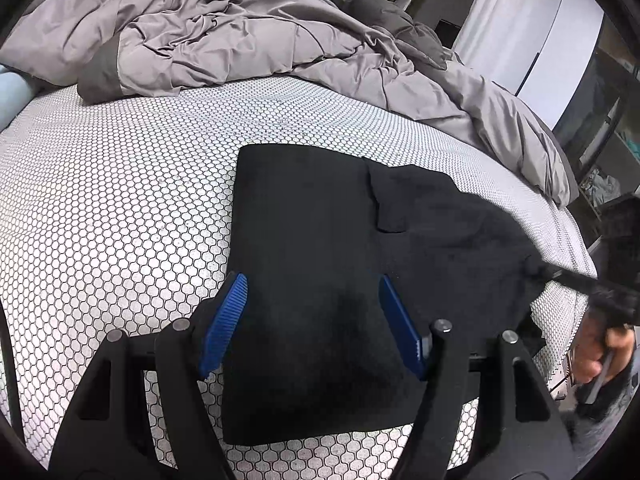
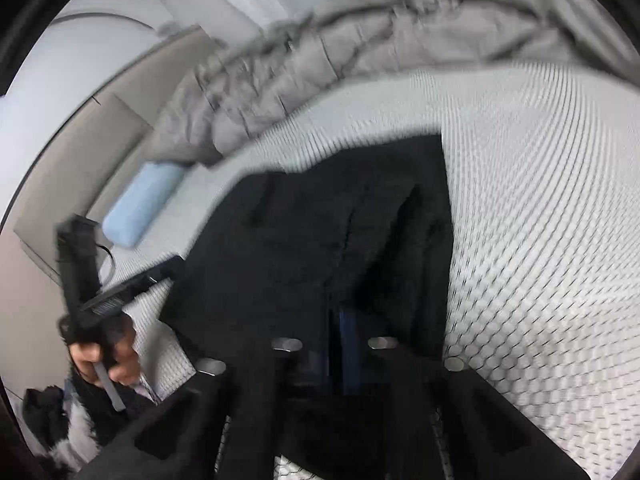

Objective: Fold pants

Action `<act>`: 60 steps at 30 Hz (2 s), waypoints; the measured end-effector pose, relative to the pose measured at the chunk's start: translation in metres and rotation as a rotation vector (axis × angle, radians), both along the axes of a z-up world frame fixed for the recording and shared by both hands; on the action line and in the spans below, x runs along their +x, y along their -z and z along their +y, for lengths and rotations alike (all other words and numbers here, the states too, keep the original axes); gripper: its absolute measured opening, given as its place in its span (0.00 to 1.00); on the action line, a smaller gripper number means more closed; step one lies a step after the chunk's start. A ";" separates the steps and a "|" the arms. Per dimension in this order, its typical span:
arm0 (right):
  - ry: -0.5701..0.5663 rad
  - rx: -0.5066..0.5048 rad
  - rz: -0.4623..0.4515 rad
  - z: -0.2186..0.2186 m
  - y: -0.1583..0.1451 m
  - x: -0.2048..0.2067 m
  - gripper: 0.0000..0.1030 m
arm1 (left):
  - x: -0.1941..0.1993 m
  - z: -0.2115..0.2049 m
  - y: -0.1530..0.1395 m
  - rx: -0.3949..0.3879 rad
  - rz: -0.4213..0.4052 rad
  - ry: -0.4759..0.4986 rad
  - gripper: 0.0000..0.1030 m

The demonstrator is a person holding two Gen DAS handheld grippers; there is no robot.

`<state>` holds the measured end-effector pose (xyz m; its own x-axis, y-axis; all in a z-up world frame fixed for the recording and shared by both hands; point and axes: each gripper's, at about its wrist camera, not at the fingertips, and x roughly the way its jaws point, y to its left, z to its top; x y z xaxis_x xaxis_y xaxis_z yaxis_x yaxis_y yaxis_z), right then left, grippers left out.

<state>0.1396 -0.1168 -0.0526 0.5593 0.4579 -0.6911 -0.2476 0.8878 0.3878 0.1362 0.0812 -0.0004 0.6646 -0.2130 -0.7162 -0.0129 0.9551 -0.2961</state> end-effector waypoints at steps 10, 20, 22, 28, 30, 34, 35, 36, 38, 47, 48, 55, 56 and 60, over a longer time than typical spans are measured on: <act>0.002 -0.182 0.094 -0.007 0.018 -0.010 0.24 | -0.012 -0.006 0.009 0.058 0.029 0.019 0.63; -0.021 0.136 0.214 -0.043 0.035 0.003 0.45 | -0.014 -0.006 0.010 0.064 0.033 0.021 0.63; -0.024 0.175 0.236 -0.047 0.042 0.010 0.45 | -0.013 -0.006 0.010 0.070 0.033 0.022 0.63; -0.039 0.215 0.277 -0.049 0.048 0.020 0.45 | -0.014 -0.002 0.012 0.065 0.043 0.006 0.63; -0.062 0.191 0.293 -0.047 0.044 0.017 0.45 | -0.015 0.000 0.011 0.062 0.040 0.004 0.63; -0.091 0.209 0.315 -0.052 0.046 0.008 0.51 | -0.016 0.001 0.011 0.064 0.036 0.005 0.63; -0.093 0.226 0.313 -0.053 0.048 0.010 0.54 | -0.015 0.001 0.011 0.062 0.037 0.005 0.63; -0.096 0.249 0.315 -0.053 0.050 0.012 0.56 | -0.015 0.001 0.011 0.059 0.037 0.007 0.63; -0.094 0.268 0.329 -0.050 0.056 0.020 0.60 | -0.015 0.000 0.010 0.061 0.036 0.010 0.63; -0.042 0.207 0.183 -0.035 0.024 0.009 0.18 | -0.016 0.004 0.010 0.067 0.035 0.001 0.63; -0.042 0.206 0.159 -0.033 0.014 0.003 0.18 | -0.015 0.006 0.009 0.062 0.034 -0.002 0.63; -0.074 0.211 0.112 -0.020 -0.017 -0.043 0.17 | -0.017 0.009 0.010 0.060 0.040 -0.015 0.63; -0.050 0.143 0.130 -0.019 -0.007 -0.040 0.18 | -0.017 0.010 0.011 0.062 0.045 -0.015 0.63; -0.005 0.033 0.242 -0.024 0.036 -0.024 0.27 | -0.019 0.006 0.010 0.074 0.037 -0.018 0.63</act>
<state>0.1157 -0.1404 -0.0885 0.3773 0.4848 -0.7890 -0.1484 0.8727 0.4653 0.1174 0.0876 -0.0104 0.6409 -0.1463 -0.7536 -0.0402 0.9739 -0.2233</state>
